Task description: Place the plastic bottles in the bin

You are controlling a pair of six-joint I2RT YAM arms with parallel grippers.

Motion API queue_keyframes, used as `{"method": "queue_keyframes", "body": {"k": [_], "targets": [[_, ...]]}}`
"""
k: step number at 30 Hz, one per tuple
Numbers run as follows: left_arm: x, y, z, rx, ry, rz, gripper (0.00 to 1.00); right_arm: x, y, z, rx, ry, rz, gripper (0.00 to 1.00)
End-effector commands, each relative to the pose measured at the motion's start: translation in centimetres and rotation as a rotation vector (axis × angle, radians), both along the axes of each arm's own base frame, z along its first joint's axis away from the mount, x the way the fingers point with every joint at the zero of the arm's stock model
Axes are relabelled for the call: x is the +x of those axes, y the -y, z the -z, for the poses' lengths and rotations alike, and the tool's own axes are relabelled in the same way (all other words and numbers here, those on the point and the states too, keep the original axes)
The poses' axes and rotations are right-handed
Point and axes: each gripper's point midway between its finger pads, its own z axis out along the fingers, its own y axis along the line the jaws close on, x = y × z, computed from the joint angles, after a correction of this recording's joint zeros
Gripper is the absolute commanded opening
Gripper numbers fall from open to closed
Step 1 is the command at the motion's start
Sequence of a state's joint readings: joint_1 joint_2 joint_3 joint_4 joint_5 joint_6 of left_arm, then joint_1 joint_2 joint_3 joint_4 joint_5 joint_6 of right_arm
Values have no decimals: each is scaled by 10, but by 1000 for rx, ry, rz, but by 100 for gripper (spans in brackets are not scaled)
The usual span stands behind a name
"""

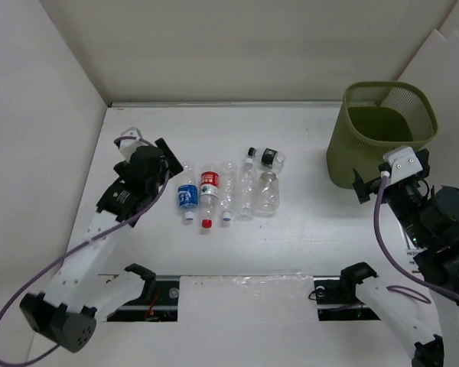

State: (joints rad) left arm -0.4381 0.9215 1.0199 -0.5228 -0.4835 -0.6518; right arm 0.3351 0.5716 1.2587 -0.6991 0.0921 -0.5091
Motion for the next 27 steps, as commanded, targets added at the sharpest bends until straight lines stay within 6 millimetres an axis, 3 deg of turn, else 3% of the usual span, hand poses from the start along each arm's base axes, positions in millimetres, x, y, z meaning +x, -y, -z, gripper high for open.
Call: {"method": "queue_keyframes", "body": {"k": [1, 5, 6, 10, 13, 14, 19, 24, 27], "targets": [[22, 30, 66, -72, -183, 6, 100, -1, -13, -19, 8, 64, -73, 100], [39, 47, 118, -54, -311, 19, 100, 3, -25, -15, 1, 46, -133, 100], [39, 47, 143, -32, -380, 5, 100, 1, -26, -19, 4, 55, -142, 100], [58, 54, 166, -13, -386, 5, 100, -1, -35, -14, -6, 55, -197, 100], [68, 45, 173, 26, -403, -19, 100, -3, -37, -7, -8, 48, -206, 100], [74, 47, 166, 32, -380, -3, 100, -3, -38, -7, -8, 48, -217, 100], [86, 42, 165, 54, -384, -4, 100, -2, -41, 1, -11, 36, -226, 100], [104, 20, 183, 40, -412, -14, 100, -6, -43, 0, -9, 46, -246, 100], [108, 25, 192, 25, -431, 18, 100, -6, -43, 0, -1, 42, -246, 100]]}}
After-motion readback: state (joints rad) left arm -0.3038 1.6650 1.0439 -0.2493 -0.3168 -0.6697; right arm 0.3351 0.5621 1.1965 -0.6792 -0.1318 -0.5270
